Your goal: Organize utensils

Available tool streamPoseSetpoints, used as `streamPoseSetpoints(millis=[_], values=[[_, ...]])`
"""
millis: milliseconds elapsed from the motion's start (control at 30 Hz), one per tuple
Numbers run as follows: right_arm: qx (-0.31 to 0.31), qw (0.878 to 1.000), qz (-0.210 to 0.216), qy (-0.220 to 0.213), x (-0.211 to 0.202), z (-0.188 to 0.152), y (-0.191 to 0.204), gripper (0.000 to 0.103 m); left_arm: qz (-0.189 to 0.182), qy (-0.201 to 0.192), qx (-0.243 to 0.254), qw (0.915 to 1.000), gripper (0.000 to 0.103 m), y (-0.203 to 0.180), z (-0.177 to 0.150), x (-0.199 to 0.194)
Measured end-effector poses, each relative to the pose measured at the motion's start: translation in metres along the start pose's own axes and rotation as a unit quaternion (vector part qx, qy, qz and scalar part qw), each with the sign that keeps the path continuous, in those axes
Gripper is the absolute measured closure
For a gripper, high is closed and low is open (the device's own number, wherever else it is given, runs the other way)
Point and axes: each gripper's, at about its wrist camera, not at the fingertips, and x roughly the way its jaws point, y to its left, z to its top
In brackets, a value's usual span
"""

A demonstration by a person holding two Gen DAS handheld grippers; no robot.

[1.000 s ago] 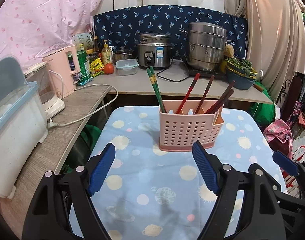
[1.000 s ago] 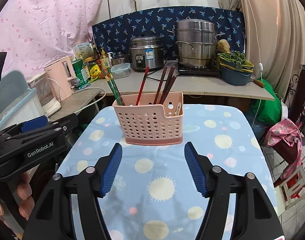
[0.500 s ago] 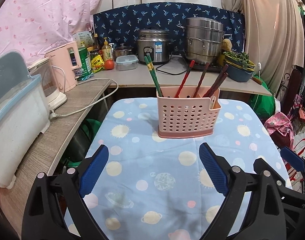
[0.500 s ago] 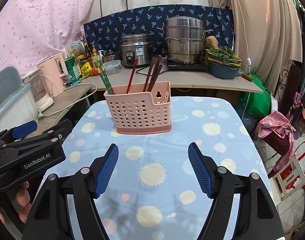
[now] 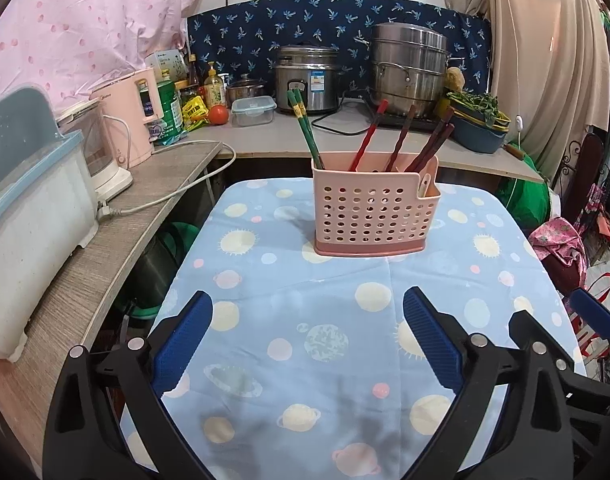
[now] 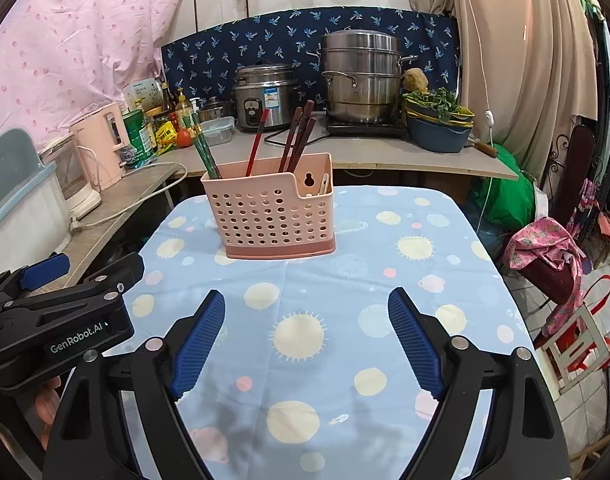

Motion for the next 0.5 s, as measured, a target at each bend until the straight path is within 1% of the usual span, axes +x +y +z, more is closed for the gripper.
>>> streamPoseSetpoints(millis=[233,300,433,500], values=[[0.004,1.0,0.003,0.013,0.006,-0.004,-0.001,0.015,0.003,0.012,-0.003,0.9999,0.011,0.001,-0.007,0.007],[0.011,1.0,0.006,0.019,0.009,-0.006,-0.003,0.006,0.005,0.015,-0.003,0.9999,0.011,0.002,-0.009,0.008],[0.014,0.999,0.016,0.034,0.016,-0.011,-0.006,0.006,0.007,0.02,-0.007,0.9997,0.009,0.005,-0.01,0.012],[0.013,0.999,0.014,0.037,0.017,-0.011,-0.006,0.006,0.008,0.024,-0.007,0.9997,0.009,0.005,-0.011,0.014]])
